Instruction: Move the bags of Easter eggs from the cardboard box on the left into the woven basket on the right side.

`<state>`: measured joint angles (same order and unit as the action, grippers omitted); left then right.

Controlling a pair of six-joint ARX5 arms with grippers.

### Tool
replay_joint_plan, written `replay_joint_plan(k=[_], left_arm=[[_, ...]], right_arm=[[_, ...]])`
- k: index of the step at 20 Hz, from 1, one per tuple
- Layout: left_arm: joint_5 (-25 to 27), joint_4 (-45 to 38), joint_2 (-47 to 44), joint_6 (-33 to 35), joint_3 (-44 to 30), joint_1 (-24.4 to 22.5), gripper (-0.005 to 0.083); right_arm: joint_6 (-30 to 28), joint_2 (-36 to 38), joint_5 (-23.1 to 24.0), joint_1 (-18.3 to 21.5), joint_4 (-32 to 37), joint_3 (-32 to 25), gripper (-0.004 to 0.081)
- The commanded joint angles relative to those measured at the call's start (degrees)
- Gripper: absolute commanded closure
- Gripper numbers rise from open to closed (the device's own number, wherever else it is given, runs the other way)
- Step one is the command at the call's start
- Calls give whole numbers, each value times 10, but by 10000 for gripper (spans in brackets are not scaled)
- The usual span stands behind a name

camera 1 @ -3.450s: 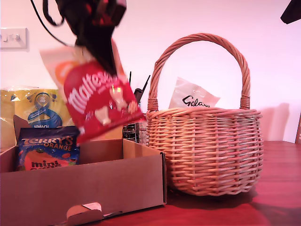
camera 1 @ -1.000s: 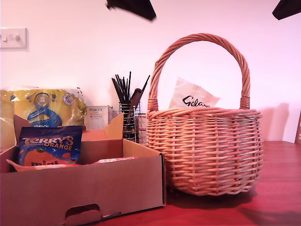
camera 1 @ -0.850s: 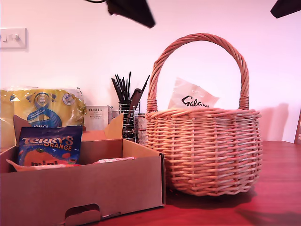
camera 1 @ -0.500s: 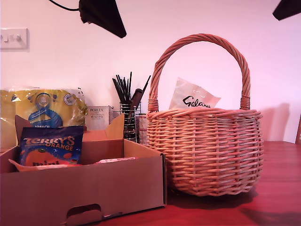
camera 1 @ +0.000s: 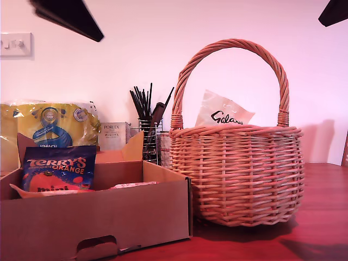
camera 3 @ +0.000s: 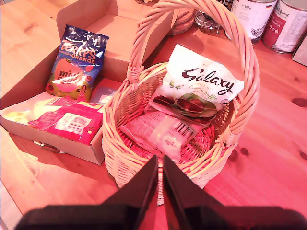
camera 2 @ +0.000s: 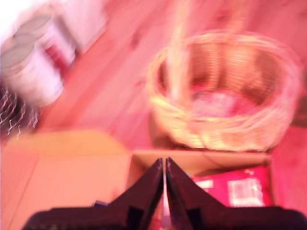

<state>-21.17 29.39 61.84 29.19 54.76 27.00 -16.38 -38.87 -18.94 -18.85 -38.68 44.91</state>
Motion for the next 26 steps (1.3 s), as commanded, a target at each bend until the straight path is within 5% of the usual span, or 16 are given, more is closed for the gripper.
replay_joint_plan(k=[1,6,10,14,16,21,23,26], left_arm=[[-5,10,14,23,-33,-7,795],[27,117,60,164,-46,-9,702],[39,97,72,215,-45,-6,596],[5,8,72,218,-45,3,551],[-4,-37,88,218,-45,6,453],[78,-112,132,108,-42,-10,361],[105,-116,136,115,-36,-26,279],[114,-88,152,128,-17,-50,272]], right_arm=[[0,0,0,-3,1,10,783],[0,0,-1,-3,2,10,783],[0,0,-2,-3,3,10,783],[0,0,-3,-3,2,10,783],[0,0,-3,-3,2,10,783],[0,0,-2,-3,0,10,783],[0,0,-3,-3,0,10,783],[0,0,-7,-3,0,10,783]])
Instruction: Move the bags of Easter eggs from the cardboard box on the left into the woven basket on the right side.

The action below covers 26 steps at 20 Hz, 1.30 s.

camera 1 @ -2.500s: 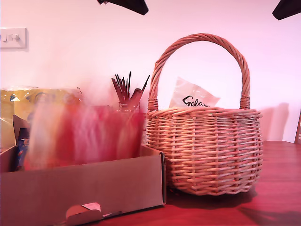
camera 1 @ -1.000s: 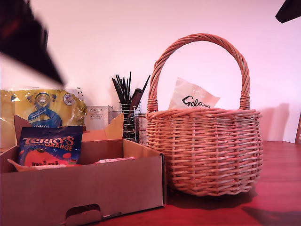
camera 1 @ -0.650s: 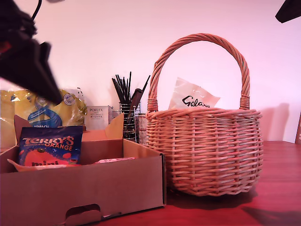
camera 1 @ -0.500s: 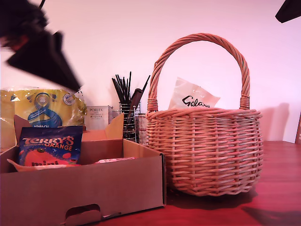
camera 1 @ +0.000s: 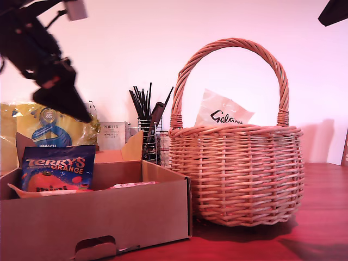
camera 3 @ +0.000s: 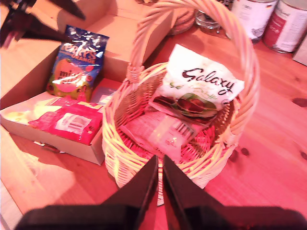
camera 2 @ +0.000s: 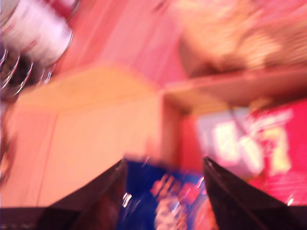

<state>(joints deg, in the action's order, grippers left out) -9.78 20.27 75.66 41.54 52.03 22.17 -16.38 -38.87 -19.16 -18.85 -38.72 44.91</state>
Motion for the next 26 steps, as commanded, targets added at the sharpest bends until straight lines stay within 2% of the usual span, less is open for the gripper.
replay_joint_plan(k=[1,4,12,14,16,24,26], left_arm=[[0,8,23,5,15,-14,272],[-9,16,54,4,34,-46,272],[-78,152,191,-27,168,-94,274],[-93,210,231,-36,198,-98,276],[-92,231,254,-40,203,-101,279],[-104,323,254,-25,235,-86,351],[-117,365,251,-45,251,-73,368]], right_arm=[[0,0,-4,-3,0,10,783],[0,0,-4,-3,0,10,783],[0,0,-16,-3,1,10,783],[0,0,-16,-3,1,10,783],[0,0,-19,-3,1,10,783],[0,0,-19,-3,2,10,783],[0,0,-19,-3,2,10,783]])
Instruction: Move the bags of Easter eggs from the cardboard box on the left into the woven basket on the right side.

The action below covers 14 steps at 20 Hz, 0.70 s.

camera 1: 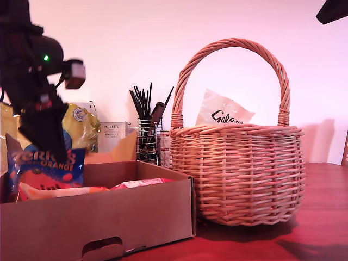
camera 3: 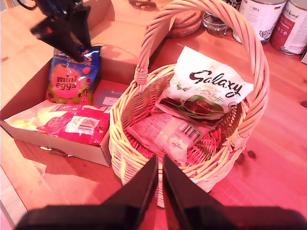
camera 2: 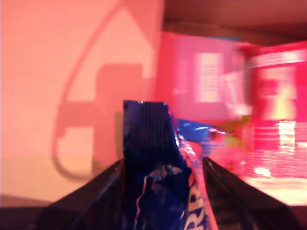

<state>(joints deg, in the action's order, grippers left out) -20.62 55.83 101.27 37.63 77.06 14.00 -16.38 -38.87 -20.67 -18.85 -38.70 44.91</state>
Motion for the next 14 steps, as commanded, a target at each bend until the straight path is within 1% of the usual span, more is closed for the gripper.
replay_joint_plan(k=[1,3,5,7,8,9,14], left_arm=[[-15,30,-6,-22,7,14,384],[-16,75,-6,-39,8,30,434],[-1,97,-5,-64,6,46,435],[34,97,-5,-87,-4,57,429],[49,92,-5,-107,-12,63,418],[60,84,-5,-113,-21,69,404],[70,34,-3,-125,-50,96,397]], right_arm=[[0,0,-4,-3,2,10,783],[0,0,-4,-3,2,10,783],[0,0,-4,-3,2,10,783],[0,0,-5,-3,3,10,783],[0,0,-6,-3,2,10,783],[0,0,-12,-3,3,10,783],[0,0,-19,-3,3,10,783]])
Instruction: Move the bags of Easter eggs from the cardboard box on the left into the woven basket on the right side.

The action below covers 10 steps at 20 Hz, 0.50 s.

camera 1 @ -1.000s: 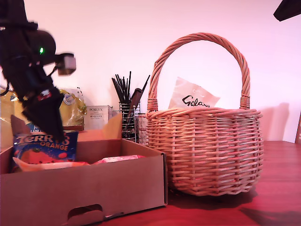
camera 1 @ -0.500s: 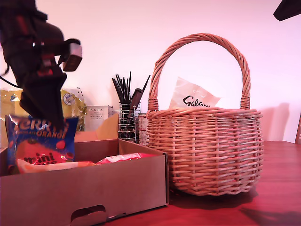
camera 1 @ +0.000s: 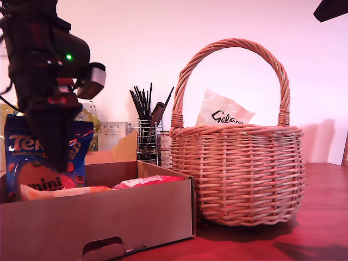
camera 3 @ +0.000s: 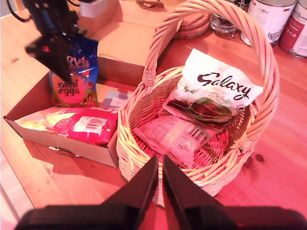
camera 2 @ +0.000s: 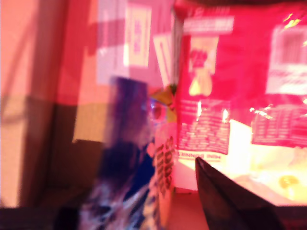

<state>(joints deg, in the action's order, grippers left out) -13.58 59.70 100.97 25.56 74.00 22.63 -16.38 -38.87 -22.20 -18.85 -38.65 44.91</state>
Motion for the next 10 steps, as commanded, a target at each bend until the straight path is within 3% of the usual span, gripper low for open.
replay_joint_plan(k=[1,4,10], left_arm=[[2,-13,0,-14,-29,14,397],[6,-31,8,-16,-57,18,418],[11,-31,18,-10,-65,17,781]], right_arm=[[0,0,-4,-3,3,10,783],[0,0,-4,-3,3,10,783],[0,0,-4,-3,3,10,783]])
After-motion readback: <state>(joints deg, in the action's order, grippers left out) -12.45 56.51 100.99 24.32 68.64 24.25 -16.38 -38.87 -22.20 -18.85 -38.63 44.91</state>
